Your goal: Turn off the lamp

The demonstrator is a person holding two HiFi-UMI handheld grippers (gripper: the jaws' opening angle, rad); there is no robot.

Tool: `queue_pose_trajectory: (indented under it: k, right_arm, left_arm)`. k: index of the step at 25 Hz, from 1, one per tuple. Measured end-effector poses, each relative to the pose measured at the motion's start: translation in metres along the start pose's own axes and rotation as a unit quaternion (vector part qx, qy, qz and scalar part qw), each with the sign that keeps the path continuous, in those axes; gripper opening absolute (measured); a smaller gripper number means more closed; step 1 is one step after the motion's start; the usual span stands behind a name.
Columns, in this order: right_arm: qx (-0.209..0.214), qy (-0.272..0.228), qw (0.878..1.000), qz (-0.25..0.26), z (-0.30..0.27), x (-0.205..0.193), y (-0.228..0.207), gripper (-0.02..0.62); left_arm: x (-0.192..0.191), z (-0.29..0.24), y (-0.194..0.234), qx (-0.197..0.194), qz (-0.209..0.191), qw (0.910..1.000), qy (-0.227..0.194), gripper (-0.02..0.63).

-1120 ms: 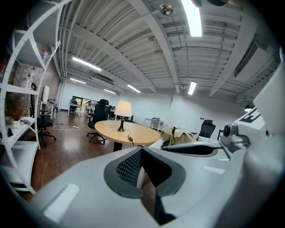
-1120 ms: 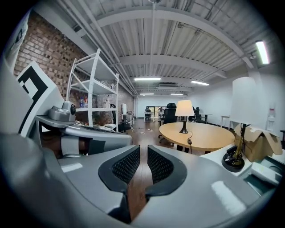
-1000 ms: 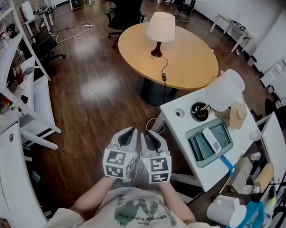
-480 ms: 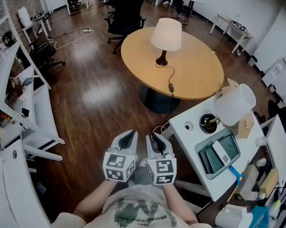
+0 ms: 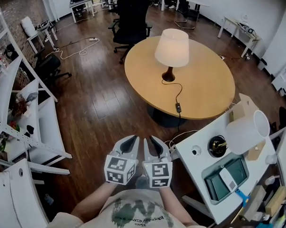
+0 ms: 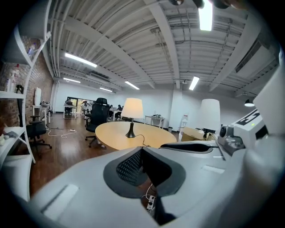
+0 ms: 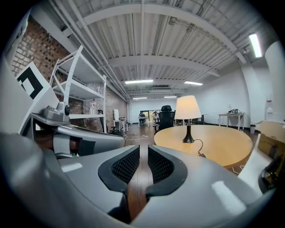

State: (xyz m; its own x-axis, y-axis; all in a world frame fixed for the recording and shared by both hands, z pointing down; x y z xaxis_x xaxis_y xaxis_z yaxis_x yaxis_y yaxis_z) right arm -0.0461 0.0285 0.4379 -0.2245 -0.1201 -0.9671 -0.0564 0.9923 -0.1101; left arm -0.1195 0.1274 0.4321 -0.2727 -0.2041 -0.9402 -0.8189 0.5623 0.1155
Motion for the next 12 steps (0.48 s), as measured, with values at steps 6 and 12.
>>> queue_pose_trajectory:
  k: [6, 12]
  right_arm:
    - [-0.015, 0.004, 1.0, -0.019, -0.047, 0.009, -0.051, 0.055]
    - [-0.037, -0.003, 0.999, -0.029, -0.069, 0.017, -0.09, 0.055]
  left_arm:
    - [0.022, -0.068, 0.005, -0.022, -0.022, 0.9994, 0.013, 0.0]
    - [0.033, -0.118, 0.003, -0.044, -0.028, 0.9984, 0.024, 0.0]
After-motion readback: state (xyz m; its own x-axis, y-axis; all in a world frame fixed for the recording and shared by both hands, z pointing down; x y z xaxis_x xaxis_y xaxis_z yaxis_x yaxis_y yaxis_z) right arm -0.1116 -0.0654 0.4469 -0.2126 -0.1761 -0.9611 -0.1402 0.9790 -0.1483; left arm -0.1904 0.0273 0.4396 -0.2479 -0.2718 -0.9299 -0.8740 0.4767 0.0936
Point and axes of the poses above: the fingertips, and each gripper's own axes: z backward along the fingers, y to its left, x out of its top, the point moved 9 cm from there along z, backward along the fingers, and after that the axes turned 5 degrees about x, right-handed, at the moved point
